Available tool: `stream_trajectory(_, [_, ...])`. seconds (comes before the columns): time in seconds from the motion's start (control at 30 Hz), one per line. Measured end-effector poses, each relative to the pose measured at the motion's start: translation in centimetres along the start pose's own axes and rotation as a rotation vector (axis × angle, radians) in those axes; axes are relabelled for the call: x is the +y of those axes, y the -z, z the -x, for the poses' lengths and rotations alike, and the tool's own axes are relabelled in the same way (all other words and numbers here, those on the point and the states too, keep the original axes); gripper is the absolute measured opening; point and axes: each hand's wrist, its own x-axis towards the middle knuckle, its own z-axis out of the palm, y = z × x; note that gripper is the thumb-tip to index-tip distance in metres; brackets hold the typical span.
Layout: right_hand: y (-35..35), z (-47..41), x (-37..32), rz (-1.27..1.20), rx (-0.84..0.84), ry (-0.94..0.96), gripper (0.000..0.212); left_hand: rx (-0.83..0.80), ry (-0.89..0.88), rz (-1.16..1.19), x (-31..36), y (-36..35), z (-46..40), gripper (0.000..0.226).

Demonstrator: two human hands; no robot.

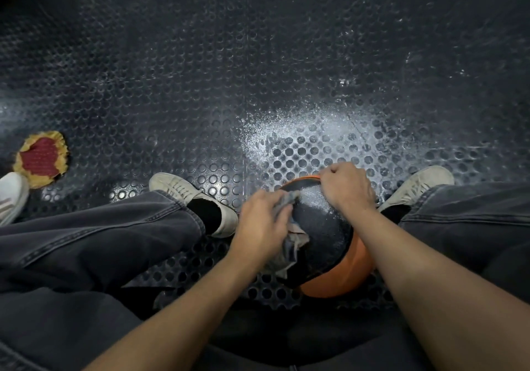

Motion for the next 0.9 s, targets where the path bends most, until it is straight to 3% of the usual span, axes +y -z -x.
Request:
stream_trajectory(0.17, [-0.8, 1.0, -0.3, 0.032, -0.016, 0.12, 0.035, -0.038, 0.437, -0.102, -5.2, 2.6, -3.0, 0.029])
stream_trajectory(0.33, [-0.5, 0.0, 0.0, -0.038, 0.025, 0.108, 0.036, -0.167, 0.272, -0.114, -4.2, 3.1, -3.6, 0.05])
stream_trajectory(0.4, [0.2, -0.1, 0.2, -0.117, 0.139, 0.096, 0.028, -0.205, 0.328, -0.059, -3.9, 2.9, -3.9, 0.054])
stream_trajectory(0.47, [0.9, 0.5, -0.1, -0.132, 0.185, 0.136, 0.02, -0.176, 0.419, 0.035, -4.0, 2.9, -4.2, 0.043])
stream_trajectory(0.57, [0.7, 1.8, -0.2, 0.02, -0.025, 0.249, 0.027, -0.087, 0.482, 0.355, -3.9, 3.0, -3.8, 0.033])
stream_trajectory(0.63, [0.2, 2.5, 0.2, 0.083, -0.07, 0.291, 0.032, -0.068, 0.445, 0.497, -3.7, 1.8, -2.9, 0.028])
stream_trajectory(0.73, [0.5, 2.4, 0.2, 0.043, -0.02, 0.231, 0.033, -0.079, 0.298, 0.508, -3.5, -0.5, -2.0, 0.032])
stream_trajectory(0.83, [1.1, 2.1, -0.3, 0.019, -0.009, 0.161, 0.029, -0.093, 0.317, 0.509, -2.4, -1.2, -1.8, 0.037])
stream_trajectory(0.9, [1.3, 1.9, -0.4, 0.045, 0.0, 0.142, 0.028, -0.005, 0.268, 0.237, -1.6, -2.0, -0.9, 0.036])
